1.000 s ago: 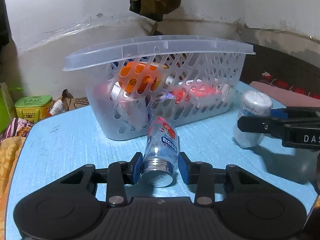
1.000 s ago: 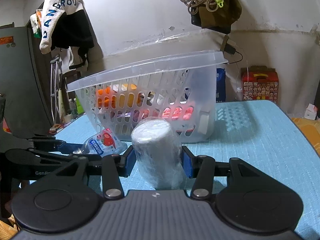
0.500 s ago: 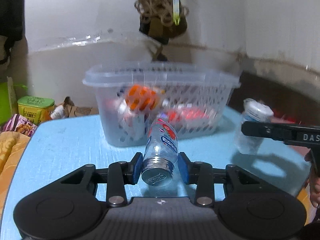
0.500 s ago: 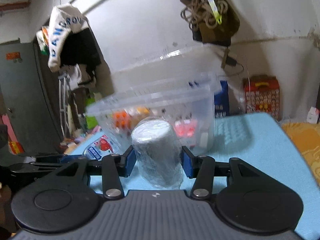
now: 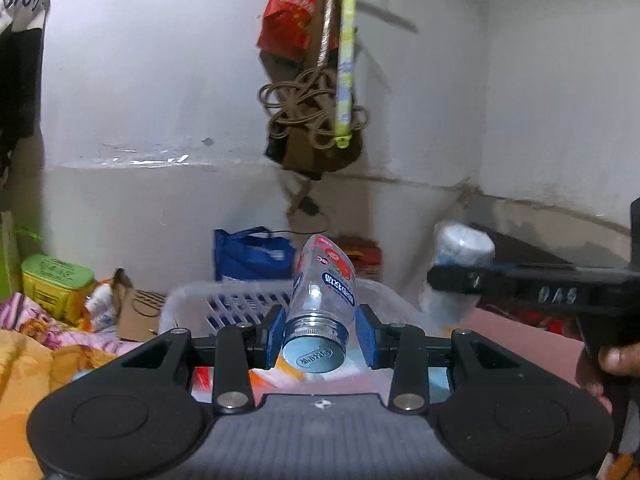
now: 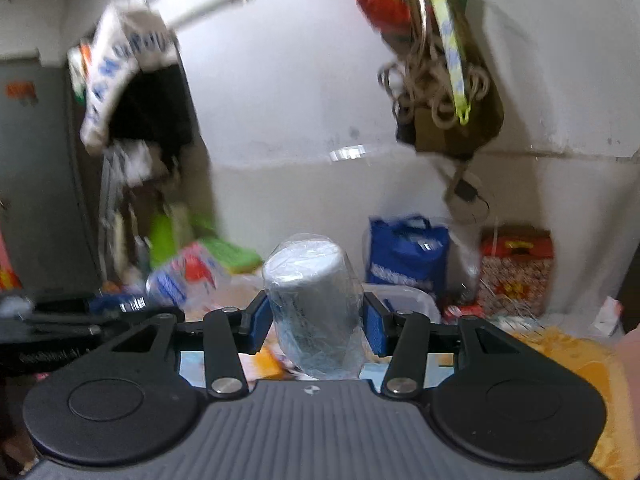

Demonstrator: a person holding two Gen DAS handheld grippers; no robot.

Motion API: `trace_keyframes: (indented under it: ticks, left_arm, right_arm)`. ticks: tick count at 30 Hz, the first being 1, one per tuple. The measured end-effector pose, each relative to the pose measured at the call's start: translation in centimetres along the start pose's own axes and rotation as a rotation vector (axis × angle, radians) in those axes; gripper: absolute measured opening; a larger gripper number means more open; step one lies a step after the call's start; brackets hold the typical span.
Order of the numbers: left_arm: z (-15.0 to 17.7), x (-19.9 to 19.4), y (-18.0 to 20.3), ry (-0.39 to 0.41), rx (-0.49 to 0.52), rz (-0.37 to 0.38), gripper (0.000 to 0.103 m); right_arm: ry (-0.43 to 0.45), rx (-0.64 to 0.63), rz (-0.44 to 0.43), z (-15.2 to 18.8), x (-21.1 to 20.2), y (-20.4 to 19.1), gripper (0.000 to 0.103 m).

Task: Organize objects
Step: 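Carry the cylinder and bottle over the basket while both tools open to drop them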

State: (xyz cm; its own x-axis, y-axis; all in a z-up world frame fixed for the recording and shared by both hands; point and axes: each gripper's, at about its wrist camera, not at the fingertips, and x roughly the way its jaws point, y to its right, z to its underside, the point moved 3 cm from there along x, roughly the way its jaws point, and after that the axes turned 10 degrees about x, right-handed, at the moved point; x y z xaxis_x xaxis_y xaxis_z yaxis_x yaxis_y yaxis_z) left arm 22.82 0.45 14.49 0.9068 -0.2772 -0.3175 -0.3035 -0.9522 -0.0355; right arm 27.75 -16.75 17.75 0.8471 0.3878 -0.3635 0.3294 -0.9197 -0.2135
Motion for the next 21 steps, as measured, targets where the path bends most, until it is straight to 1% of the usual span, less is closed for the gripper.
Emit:
trace_keyframes:
  ticks: [1,4,6,8,9,10,11,12,13,15,17,18,21]
  left_arm:
    - [-0.6,1.2,-0.5,-0.016,-0.003,-0.008,0.042]
    - [-1.5,3.9,-1.4,-0.053,-0.003,-0.045,0.042]
    - [-1.4,5.4,-1.8,-0.084,-0.012,-0.054,0.042]
    - [-1.0,6.4,-2.2,-0.097,-0.009,-0.060,0.043]
    - [-0.9,6.7,-2.3,-0.079,-0.002,-0.074,0.043]
    - [-0.7,6.9,-2.3,-0.059,0.019,-0.099,0.052]
    - [-0.4,7.1,-2.5,-0.056,0.028,-0.131,0.078]
    - [0.0,7.1,-2.7,-0.050,0.024,-0.156,0.086]
    - [0.0,7.1,-3.0,-0.037,0.020,-0.166,0.088]
    - [0.6,6.6,-3.4,-0.025,0.012,-0.150,0.089]
    - [1.0,5.8,-3.5,-0.022,0.018,-0.159,0.089]
    - [1.4,5.5,-3.6,-0.021,0.017,-0.170,0.089]
    - [2.1,4.8,-3.6,-0.042,0.011,-0.183,0.092]
  right_arm:
    - [-0.021,-0.007,0.022,-0.1,1.2,0.1,0.051]
    - [-0.067,-0.023,0.036,0.2,3.7,0.2,0.051]
    - [-0.085,-0.050,0.058,0.7,5.1,0.3,0.051]
    - [-0.094,-0.072,0.055,1.1,6.0,0.3,0.053]
    - [-0.094,-0.091,0.056,1.2,6.2,0.3,0.062]
    - [-0.081,-0.110,0.085,1.4,6.5,0.3,0.079]
    - [-0.055,-0.118,0.115,1.4,6.0,0.4,0.084]
    - [-0.024,-0.127,0.148,1.6,5.6,0.5,0.094]
    - [-0.012,-0.126,0.143,1.8,5.3,0.6,0.096]
    - [-0.026,-0.101,0.101,2.1,4.6,1.0,0.096]
    - [-0.026,-0.096,0.110,2.3,4.1,1.2,0.099]
    - [-0.017,-0.093,0.119,2.3,3.9,1.2,0.102]
    - [0.002,-0.063,0.097,2.3,2.6,1.1,0.103]
